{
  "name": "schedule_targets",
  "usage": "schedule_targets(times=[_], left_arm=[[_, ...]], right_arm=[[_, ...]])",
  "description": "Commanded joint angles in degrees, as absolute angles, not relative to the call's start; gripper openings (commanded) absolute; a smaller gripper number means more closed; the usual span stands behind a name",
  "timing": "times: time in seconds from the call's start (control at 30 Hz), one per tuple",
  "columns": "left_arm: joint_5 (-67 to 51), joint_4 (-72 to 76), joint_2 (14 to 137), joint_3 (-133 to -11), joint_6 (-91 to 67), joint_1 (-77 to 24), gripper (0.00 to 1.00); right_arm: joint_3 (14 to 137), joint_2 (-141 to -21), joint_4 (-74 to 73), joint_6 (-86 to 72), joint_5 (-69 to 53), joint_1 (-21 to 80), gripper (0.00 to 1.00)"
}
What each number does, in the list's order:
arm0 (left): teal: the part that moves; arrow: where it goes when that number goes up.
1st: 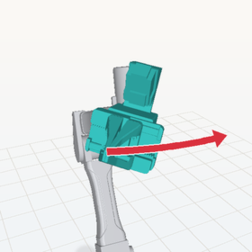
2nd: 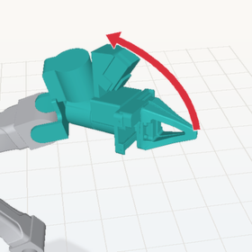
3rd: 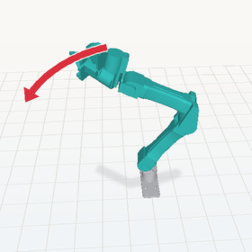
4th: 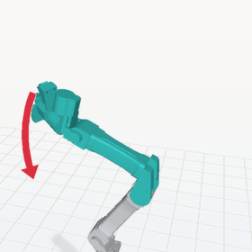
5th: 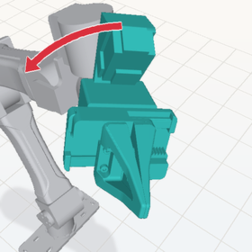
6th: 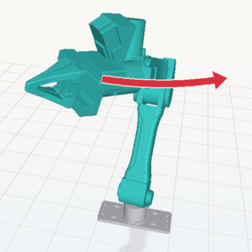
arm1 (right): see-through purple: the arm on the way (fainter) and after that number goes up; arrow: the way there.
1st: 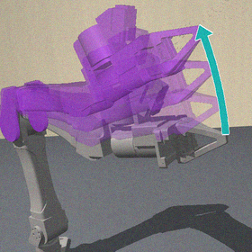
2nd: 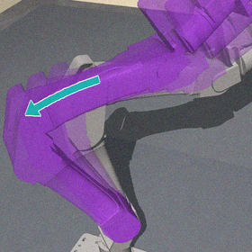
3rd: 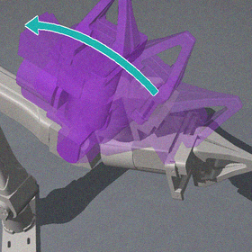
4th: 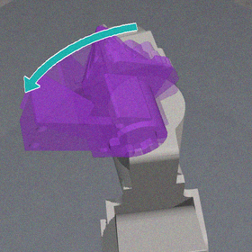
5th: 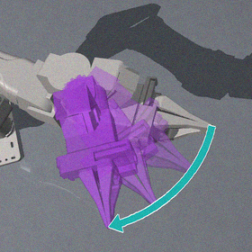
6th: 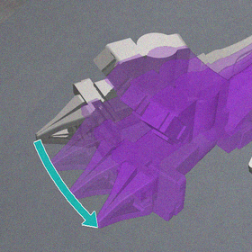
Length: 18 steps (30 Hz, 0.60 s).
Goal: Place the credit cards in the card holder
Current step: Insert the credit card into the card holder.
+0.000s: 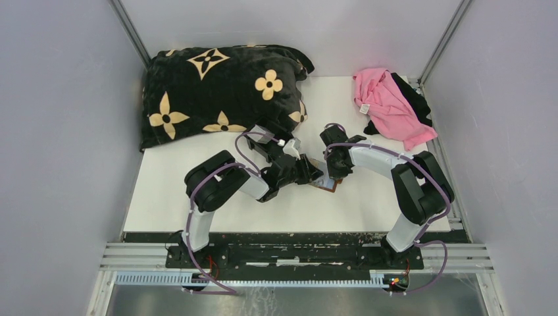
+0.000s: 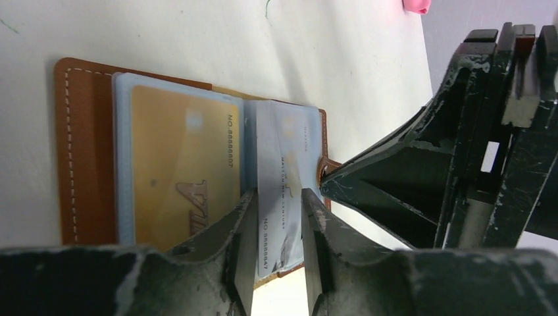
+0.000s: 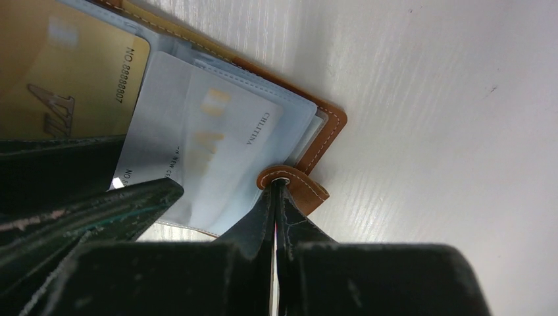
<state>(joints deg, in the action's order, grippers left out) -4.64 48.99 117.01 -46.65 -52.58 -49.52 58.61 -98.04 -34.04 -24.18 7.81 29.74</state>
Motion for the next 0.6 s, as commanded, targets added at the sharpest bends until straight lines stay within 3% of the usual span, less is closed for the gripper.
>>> schedule_targets(times=[0.0, 0.13, 0.57], left_arm=[[-7.2, 33.5, 116.5, -46.4, -50.7, -54.3, 0.40], [-3.1, 27.9, 112.9, -46.9, -49.4, -54.4, 0.46], [11.3, 17.2, 101.6, -46.2, -47.6, -54.5, 0.51]], right_arm=[[56.0, -102.4, -29.2, -26.2, 3.0, 30.4, 0.01], [56.1, -101.9, -29.2, -26.3, 2.9, 30.4, 0.01], [56.7, -100.3, -29.4, -26.9, 2.3, 30.3, 0.01]])
